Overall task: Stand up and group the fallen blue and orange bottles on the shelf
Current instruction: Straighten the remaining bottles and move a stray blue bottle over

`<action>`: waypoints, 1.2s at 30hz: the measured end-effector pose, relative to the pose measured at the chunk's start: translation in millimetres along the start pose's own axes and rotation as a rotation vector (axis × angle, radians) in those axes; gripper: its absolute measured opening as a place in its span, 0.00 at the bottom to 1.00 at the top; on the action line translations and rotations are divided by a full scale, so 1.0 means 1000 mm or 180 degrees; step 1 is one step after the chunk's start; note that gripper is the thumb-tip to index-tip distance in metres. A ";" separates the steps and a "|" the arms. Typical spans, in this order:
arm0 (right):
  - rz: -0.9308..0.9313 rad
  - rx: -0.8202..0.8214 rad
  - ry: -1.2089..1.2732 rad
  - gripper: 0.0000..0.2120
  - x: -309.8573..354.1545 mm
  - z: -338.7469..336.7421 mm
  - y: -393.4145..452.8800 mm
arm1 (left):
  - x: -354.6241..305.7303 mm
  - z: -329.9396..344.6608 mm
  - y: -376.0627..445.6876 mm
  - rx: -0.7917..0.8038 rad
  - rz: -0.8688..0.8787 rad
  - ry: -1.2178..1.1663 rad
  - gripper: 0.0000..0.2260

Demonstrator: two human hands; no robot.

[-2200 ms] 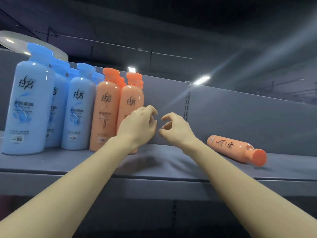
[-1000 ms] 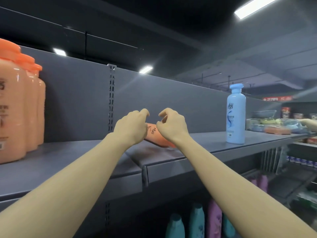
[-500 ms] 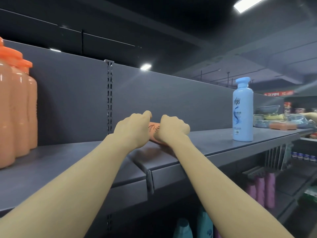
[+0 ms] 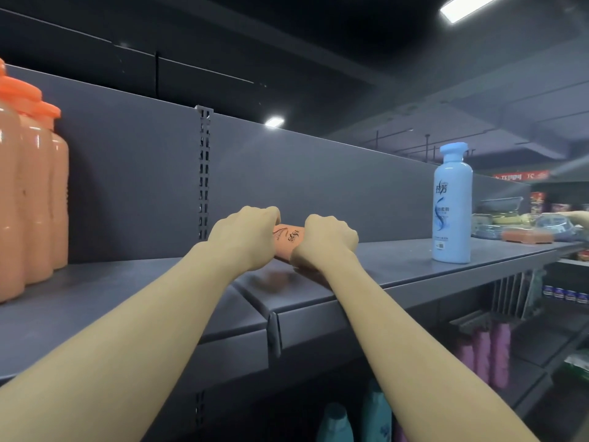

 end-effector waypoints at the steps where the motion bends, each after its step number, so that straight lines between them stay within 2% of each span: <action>1: -0.0004 -0.0026 0.0058 0.13 0.000 0.000 0.000 | 0.000 0.000 0.000 0.0015 0.0004 0.0014 0.16; 5: -0.0114 -0.0191 0.0131 0.12 0.002 -0.003 -0.006 | 0.002 0.001 -0.001 0.0067 -0.0113 0.0203 0.17; 12: -0.0498 -0.0550 -0.0061 0.11 0.009 -0.014 -0.016 | 0.019 0.001 -0.014 0.0212 -0.0672 0.0699 0.19; 19: -0.0929 -0.0686 0.0061 0.16 0.006 -0.030 -0.024 | 0.012 -0.013 -0.008 -0.0369 -0.0381 0.0881 0.27; 23: -0.1320 -0.0805 0.0124 0.16 0.001 -0.039 -0.032 | 0.015 -0.008 -0.009 -0.0101 -0.0274 0.0965 0.30; 25: -0.1459 -0.0751 0.0384 0.22 -0.005 -0.037 -0.036 | 0.014 -0.006 -0.011 0.0116 -0.0234 0.0944 0.32; 27: -0.1551 -0.0764 0.0610 0.27 -0.010 -0.036 -0.039 | 0.011 -0.005 -0.010 0.0196 -0.0151 0.0958 0.29; 31: -0.1540 -0.0661 0.0864 0.37 -0.017 -0.034 -0.034 | 0.008 -0.013 -0.008 -0.0070 -0.0104 0.0822 0.19; 33: -0.1552 -0.0643 0.0903 0.37 -0.018 -0.034 -0.031 | 0.008 -0.016 -0.007 -0.0191 -0.0120 0.0779 0.19; 36: -0.1490 -0.0886 0.0873 0.35 -0.018 -0.039 -0.029 | 0.012 -0.020 -0.008 -0.0359 -0.0246 0.0725 0.19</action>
Point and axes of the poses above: each hand's wrist, its own y-axis towards the middle knuckle, its own z-axis out of the palm, x = y × z, the point moved 6 cm from there along y, towards the middle knuckle, and after that the axes turned 4 degrees about z, right-handed, at the moved point
